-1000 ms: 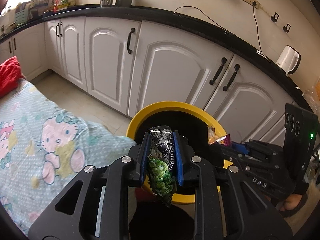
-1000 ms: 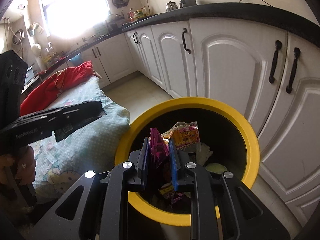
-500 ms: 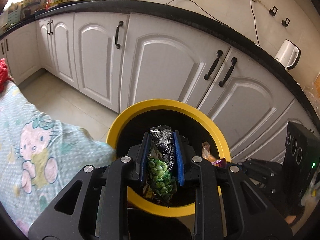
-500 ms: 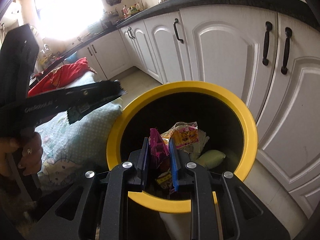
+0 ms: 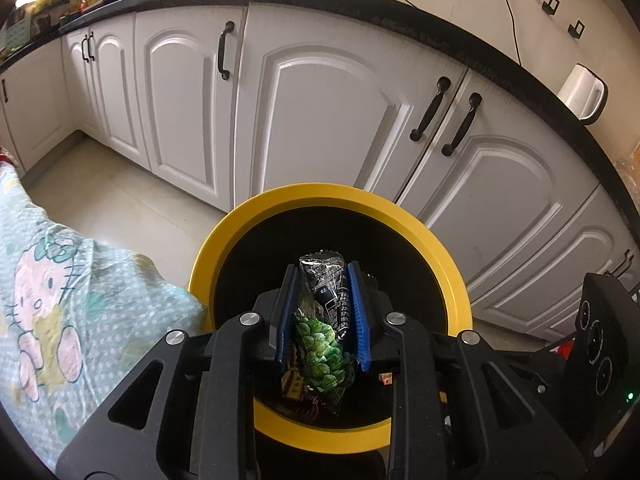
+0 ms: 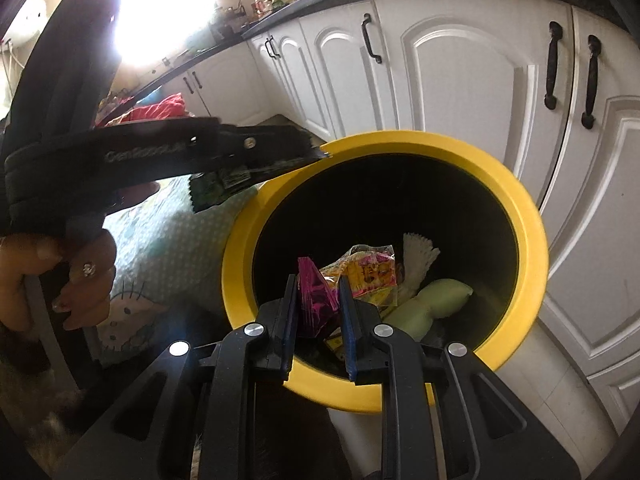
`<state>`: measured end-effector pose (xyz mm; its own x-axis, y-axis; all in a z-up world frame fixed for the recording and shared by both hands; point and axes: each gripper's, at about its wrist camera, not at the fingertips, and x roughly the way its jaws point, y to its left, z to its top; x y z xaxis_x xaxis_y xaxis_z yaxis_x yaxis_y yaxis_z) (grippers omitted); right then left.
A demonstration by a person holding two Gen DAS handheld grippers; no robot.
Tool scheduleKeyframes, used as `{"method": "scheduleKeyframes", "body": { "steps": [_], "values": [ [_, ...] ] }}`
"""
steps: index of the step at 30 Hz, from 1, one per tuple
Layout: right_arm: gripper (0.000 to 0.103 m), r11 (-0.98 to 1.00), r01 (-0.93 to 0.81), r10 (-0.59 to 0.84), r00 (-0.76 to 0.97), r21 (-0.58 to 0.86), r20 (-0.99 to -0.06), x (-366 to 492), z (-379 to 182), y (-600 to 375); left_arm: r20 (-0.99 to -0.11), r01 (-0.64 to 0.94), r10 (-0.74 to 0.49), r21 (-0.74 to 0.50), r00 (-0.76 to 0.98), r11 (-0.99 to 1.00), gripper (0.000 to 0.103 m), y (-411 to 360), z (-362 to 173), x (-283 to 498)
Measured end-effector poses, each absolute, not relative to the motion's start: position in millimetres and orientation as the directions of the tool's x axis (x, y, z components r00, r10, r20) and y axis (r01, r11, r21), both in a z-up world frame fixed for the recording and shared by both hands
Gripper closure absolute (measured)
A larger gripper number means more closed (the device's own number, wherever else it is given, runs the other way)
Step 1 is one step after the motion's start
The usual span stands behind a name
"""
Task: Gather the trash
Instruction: 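Open both tools to drop the packet and wrapper into the bin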
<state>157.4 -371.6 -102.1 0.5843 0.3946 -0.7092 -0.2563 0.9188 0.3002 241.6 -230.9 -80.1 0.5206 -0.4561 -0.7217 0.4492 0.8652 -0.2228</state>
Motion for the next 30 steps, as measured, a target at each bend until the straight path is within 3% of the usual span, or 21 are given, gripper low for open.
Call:
{"method": "scheduleKeyframes", "body": {
  "steps": [17, 23, 30],
  "values": [
    [0.077, 0.925, -0.239, 0.381, 0.576, 0.297, -0.724, 151, -104, -374, -0.731, 0.422, -0.431, -0.215, 0.529, 0.881, 0.069, -220, -78, 241],
    [0.067, 0.933, -0.220, 0.359, 0.592, 0.284, -0.722, 148, -101, -379, -0.732, 0.410, -0.423, -0.213, 0.534, 0.887, 0.058, -214, -77, 240],
    [0.047, 0.946, -0.202, 0.324, 0.626, 0.253, -0.709, 140, -91, -382, -0.725, 0.383, -0.401, -0.203, 0.559, 0.901, 0.044, -198, -67, 236]
  ]
}}
